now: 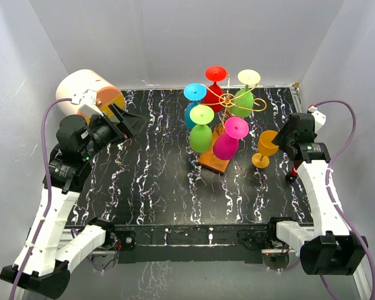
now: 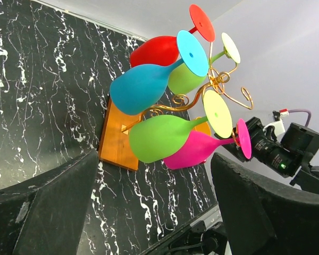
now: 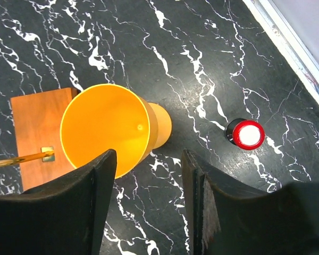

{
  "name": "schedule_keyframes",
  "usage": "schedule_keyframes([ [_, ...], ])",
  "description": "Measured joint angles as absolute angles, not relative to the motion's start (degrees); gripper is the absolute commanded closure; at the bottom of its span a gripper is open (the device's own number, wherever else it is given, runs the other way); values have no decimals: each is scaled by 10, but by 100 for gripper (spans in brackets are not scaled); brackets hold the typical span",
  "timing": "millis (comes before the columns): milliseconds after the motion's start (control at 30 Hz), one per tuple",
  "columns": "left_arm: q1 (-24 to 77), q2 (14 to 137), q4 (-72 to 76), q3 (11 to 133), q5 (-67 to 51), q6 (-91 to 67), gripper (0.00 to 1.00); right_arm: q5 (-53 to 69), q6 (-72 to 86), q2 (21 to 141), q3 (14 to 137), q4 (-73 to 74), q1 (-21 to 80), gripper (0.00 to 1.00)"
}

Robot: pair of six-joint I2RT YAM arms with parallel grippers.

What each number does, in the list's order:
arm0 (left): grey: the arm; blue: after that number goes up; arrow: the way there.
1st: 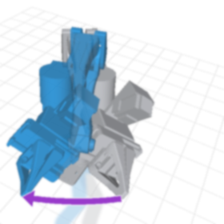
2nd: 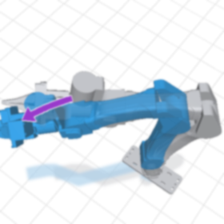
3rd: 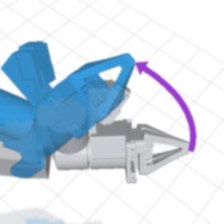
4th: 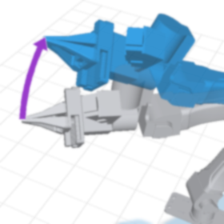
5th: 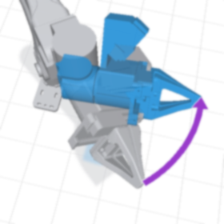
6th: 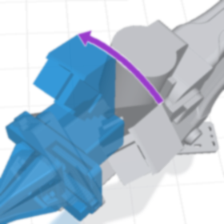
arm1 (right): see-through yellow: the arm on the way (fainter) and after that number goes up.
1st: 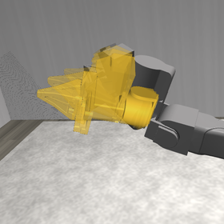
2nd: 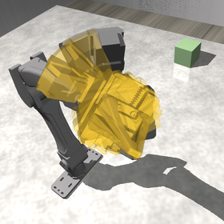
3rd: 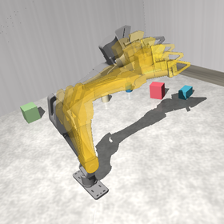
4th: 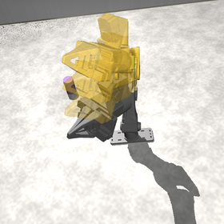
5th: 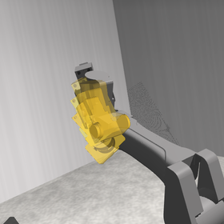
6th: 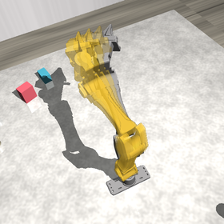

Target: Place the wine glass upside down on the wine glass rack

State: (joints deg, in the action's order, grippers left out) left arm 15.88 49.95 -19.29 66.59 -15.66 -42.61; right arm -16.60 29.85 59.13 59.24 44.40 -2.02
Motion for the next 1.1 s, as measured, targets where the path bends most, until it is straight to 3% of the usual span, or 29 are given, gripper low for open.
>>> schedule_keyframes([
  [267,159,498,-177,663,-176,-422,14,-190,291,631,568,407,-22,61],
  [567,159,491,-136,661,-245,-376,14,-178,283,681,563,372,-24,85],
  [667,159,492,-135,664,-255,-367,14,-174,284,680,555,358,-24,99],
  [1100,159,496,-102,694,-316,-362,15,-214,295,615,546,358,-24,100],
])
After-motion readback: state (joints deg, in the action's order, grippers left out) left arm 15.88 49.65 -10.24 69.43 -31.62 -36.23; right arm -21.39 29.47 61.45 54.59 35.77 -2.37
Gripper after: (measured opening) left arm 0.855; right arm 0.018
